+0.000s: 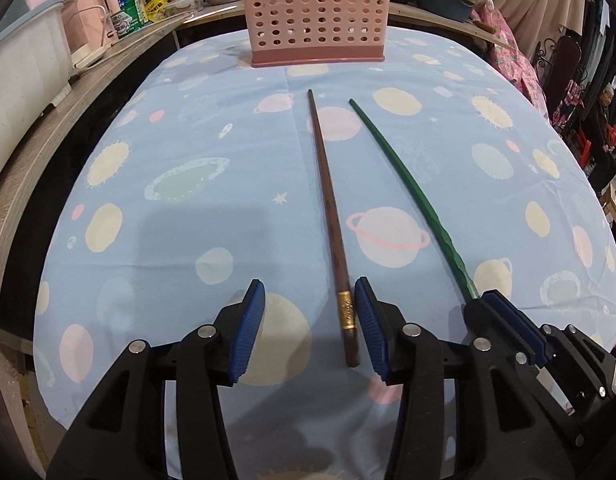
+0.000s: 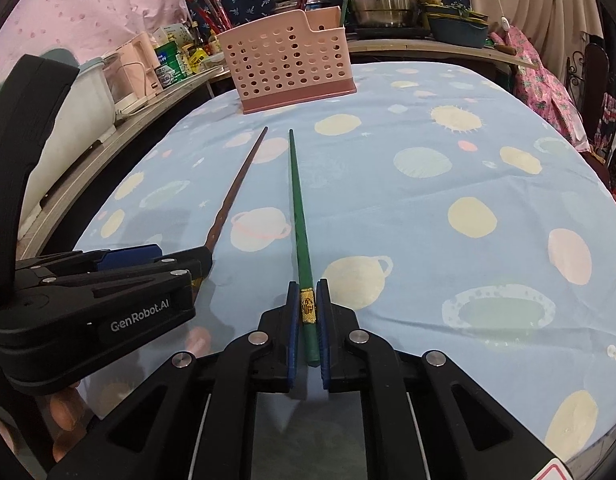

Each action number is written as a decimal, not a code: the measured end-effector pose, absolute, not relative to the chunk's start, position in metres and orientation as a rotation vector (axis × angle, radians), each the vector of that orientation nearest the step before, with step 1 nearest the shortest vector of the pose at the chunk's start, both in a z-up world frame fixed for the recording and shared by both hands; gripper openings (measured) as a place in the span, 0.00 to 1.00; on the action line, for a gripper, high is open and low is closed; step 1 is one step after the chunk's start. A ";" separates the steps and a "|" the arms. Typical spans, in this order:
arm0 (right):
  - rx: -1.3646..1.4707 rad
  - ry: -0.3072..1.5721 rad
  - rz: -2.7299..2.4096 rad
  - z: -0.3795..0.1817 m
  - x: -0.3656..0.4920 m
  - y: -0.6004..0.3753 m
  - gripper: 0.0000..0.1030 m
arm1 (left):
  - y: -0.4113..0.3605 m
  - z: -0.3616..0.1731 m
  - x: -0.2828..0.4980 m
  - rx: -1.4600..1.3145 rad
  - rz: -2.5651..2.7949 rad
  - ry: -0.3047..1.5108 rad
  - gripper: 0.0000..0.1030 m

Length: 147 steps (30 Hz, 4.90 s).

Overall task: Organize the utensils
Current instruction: 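Close the left tool on the brown chopstick's gold-banded end while the right tool holds the green one, then lift both chopsticks upright and carry them over the pink basket, then lower the chopsticks into the basket and open both tools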

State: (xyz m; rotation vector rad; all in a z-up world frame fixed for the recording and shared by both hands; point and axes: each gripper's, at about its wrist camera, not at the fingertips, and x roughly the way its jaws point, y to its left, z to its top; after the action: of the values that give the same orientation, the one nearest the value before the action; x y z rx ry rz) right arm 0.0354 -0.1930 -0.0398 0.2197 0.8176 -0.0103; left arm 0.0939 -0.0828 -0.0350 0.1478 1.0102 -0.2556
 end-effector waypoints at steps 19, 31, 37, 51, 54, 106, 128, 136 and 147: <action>0.231 0.816 -0.006 -0.040 0.035 -0.195 0.08 | -0.085 -0.035 0.089 0.149 -0.287 1.017 0.08; 0.236 0.828 -0.012 -0.040 0.035 -0.194 0.08 | -0.084 -0.034 0.087 0.134 -0.294 1.037 0.07; 0.240 0.829 -0.014 -0.040 0.035 -0.194 0.08 | -0.084 -0.034 0.086 0.130 -0.293 1.044 0.07; 0.244 0.824 -0.020 -0.031 0.031 -0.193 0.07 | -0.077 -0.029 0.082 0.114 -0.294 1.041 0.07; 0.266 0.806 -0.012 -0.022 0.029 -0.195 0.07 | -0.069 -0.018 0.080 0.094 -0.295 1.022 0.07; 0.257 0.335 0.027 0.272 0.255 -0.241 0.07 | -0.057 0.296 0.284 -0.078 -0.258 0.487 0.07; 0.220 0.492 0.033 0.197 0.360 -0.233 0.07 | -0.080 0.221 0.365 -0.071 -0.250 0.598 0.07; 0.191 0.535 0.043 0.174 0.366 -0.225 0.09 | -0.080 0.203 0.366 -0.070 -0.249 0.624 0.08; 0.185 0.516 0.052 0.176 0.338 -0.225 0.21 | -0.073 0.195 0.345 -0.032 -0.205 0.599 0.35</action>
State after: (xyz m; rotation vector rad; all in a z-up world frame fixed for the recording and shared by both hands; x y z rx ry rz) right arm 0.3382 -0.2252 0.1761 0.1848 0.5156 0.0518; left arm 0.3451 -0.0735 0.1953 -0.0318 0.5991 -0.2053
